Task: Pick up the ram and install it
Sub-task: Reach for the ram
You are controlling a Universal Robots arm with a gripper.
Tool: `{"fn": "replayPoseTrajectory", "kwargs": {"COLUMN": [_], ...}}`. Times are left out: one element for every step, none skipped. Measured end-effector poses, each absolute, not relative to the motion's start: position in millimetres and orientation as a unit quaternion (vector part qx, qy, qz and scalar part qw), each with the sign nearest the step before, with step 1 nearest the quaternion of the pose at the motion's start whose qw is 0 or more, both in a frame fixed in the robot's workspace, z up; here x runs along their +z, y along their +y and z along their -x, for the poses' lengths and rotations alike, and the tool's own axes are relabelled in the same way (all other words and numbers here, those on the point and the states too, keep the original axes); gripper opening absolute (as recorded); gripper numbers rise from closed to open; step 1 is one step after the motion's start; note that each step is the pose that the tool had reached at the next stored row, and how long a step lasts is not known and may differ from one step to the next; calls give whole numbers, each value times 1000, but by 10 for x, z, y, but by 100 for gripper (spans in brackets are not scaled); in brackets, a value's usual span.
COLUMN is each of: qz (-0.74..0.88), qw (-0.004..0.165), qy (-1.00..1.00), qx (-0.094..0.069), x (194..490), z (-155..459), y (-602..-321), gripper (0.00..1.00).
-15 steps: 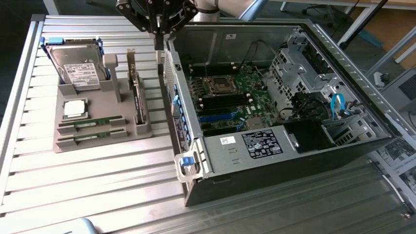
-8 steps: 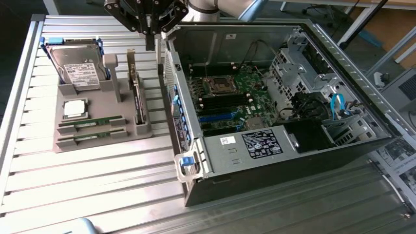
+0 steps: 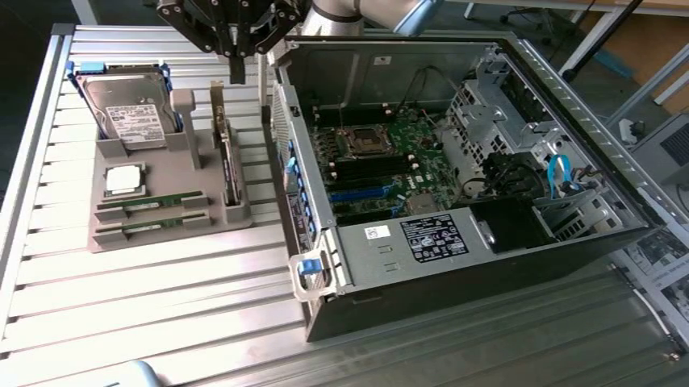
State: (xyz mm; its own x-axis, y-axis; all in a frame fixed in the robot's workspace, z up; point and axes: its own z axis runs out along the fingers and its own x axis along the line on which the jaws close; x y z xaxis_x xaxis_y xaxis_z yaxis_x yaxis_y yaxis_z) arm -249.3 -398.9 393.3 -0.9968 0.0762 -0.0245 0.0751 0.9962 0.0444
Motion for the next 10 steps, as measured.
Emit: {"fn": "replayPoseTrajectory", "kwargs": {"qz": [-38, -38, -38, -38, -38, -38, -38, -38, -38, -38], "qw": [13, 13, 13, 13, 13, 13, 13, 13, 13, 13], "qy": [999, 999, 999, 999, 999, 999, 999, 999, 999, 999], "qx": [22, 22, 22, 22, 22, 22, 22, 22, 22, 22], "x": [3933, 3933, 3933, 3933, 3933, 3933, 3933, 3933, 3933, 3933], "z": [2518, 2536, 2570, 2586, 2603, 2621, 2637, 2651, 2666, 2679], "y": [-3989, -3989, -3989, -3989, -3989, -3989, -3989, -3989, -3989, -3989], "gripper": [11, 11, 11, 11, 11, 11, 11, 11, 11, 11]}}
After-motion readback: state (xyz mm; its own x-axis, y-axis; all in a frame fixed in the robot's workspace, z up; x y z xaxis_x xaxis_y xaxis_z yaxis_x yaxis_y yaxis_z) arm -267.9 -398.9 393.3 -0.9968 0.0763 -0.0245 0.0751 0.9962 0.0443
